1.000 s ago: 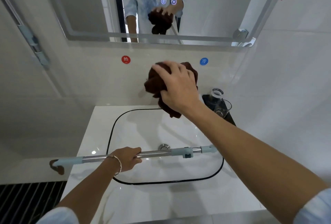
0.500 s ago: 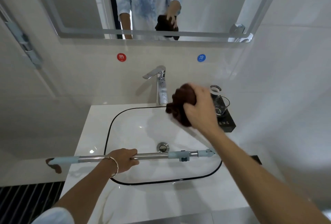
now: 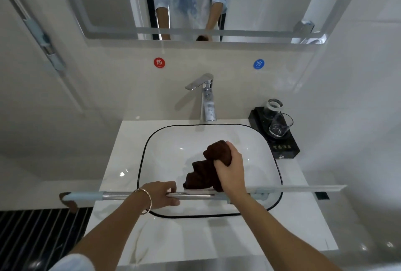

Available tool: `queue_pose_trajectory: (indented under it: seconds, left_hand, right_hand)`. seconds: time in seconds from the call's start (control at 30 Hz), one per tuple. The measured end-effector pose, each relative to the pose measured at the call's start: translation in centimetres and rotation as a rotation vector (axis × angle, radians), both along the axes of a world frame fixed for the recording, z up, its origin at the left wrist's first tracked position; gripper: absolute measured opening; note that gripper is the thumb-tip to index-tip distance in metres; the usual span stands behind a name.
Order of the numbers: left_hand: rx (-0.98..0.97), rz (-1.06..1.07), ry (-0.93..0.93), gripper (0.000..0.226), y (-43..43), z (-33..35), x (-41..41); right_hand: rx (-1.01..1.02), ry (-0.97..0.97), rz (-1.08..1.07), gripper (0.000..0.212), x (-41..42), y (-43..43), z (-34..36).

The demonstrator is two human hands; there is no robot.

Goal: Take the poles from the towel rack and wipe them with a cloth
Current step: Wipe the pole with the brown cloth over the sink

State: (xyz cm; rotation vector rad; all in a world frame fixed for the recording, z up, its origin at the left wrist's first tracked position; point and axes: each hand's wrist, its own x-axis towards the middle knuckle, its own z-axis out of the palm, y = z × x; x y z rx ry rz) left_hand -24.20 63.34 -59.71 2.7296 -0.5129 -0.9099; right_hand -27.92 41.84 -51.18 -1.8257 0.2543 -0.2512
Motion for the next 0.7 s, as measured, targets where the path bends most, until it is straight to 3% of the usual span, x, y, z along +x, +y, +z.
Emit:
queue_pose_trajectory:
  seconds: [0.1, 0.17, 0.23, 0.47, 0.57, 0.7]
  left_hand:
    - [-0.075, -0.012, 0.093, 0.021, 0.3, 0.1, 0.4]
    - [-0.072, -0.058, 0.103, 0.026, 0.2, 0.4, 1.0]
    - [-0.066, -0.08, 0.057, 0.03, 0.0, 0.6, 1.2]
    - [-0.056, -0.087, 0.031, 0.025, 0.0, 0.5, 0.1]
    - [-0.026, -0.094, 0.005, 0.025, -0.1, 0.5, -0.3]
    - [-0.036, -0.07, 0.036, 0.03, -0.2, 0.6, -0.3]
  right_hand:
    - [0.054, -0.044, -0.048, 0.036, -0.2, 0.2, 2.5]
    - [0.038, 0.047, -0.055, 0.06, -0.4, -0.1, 2.9]
    - [-0.03, 0.063, -0.03, 0.07, -0.7, -0.8, 2.6]
    - [-0.586, 0.245, -0.038, 0.067, -3.0, -2.1, -3.0]
    - [-0.726, 0.25, 0.014, 0.08, -4.1, -2.8, -5.0]
    - [-0.846, 0.329, 0.216, 0.119, -4.1, -4.2, -5.4]
